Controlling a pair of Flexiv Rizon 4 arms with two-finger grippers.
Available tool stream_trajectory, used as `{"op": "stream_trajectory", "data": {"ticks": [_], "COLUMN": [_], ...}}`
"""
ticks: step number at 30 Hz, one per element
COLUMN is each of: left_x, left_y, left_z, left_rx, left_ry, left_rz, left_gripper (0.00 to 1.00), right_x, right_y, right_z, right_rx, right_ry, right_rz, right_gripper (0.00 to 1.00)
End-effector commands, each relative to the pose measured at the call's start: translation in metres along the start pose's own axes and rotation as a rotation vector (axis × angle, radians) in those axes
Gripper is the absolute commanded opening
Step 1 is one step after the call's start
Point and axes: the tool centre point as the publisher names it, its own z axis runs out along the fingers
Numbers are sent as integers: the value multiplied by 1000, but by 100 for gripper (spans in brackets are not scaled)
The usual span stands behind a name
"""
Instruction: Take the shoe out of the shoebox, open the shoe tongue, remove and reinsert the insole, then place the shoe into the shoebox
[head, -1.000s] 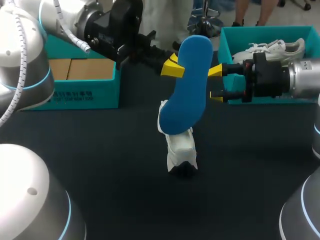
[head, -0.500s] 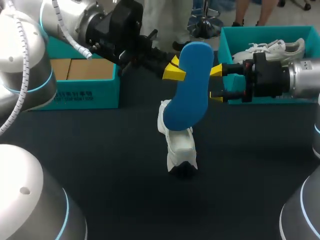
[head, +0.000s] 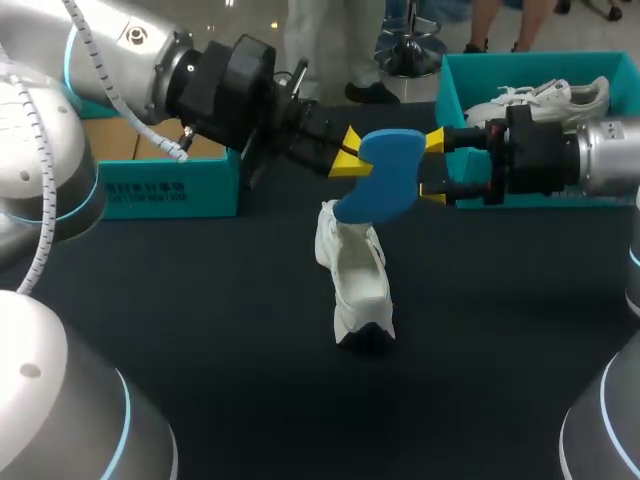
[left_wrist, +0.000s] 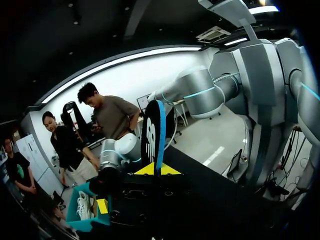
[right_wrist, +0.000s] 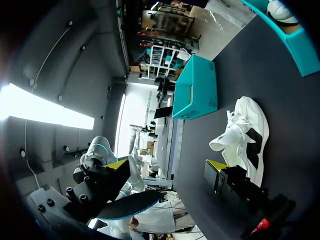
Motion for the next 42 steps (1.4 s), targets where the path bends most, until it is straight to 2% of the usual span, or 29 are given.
{"op": "stream_trajectory", "data": {"ticks": [1,4,8,10,11,12,18,19,23,28,42], "left_x": [8,8,4,1,1,-2,-10,-10,-12,-10,-10], "left_y": [0,0,10,15,17,20,40,41,55,73,73], "left_z": [-2,-2,1,2,1,2,2,1,1,1,1], "left_rx": [-1,-1,42,19,34,8,-81,-68,-97,-96,-96], "left_ry": [-37,-37,-31,-18,-14,-35,25,25,33,-15,-15], "left_rz": [1,1,181,303,289,341,478,496,594,711,711], "left_gripper": [0,0,0,0,0,0,0,0,0,0,0], "right_x": [0,0,0,0,0,0,0,0,0,0,0], "right_y": [1,1,1,1,1,1,1,1,1,1,1], "right_z": [2,2,2,2,2,2,2,2,2,2,2], "right_rx": [0,0,0,0,0,0,0,0,0,0,0], "right_ry": [-1,-1,-1,-1,-1,-1,-1,-1,-1,-1,-1], "right_rz": [0,0,0,0,0,0,0,0,0,0,0], "right_gripper": [100,100,100,100,100,100,100,100,100,100,100]}}
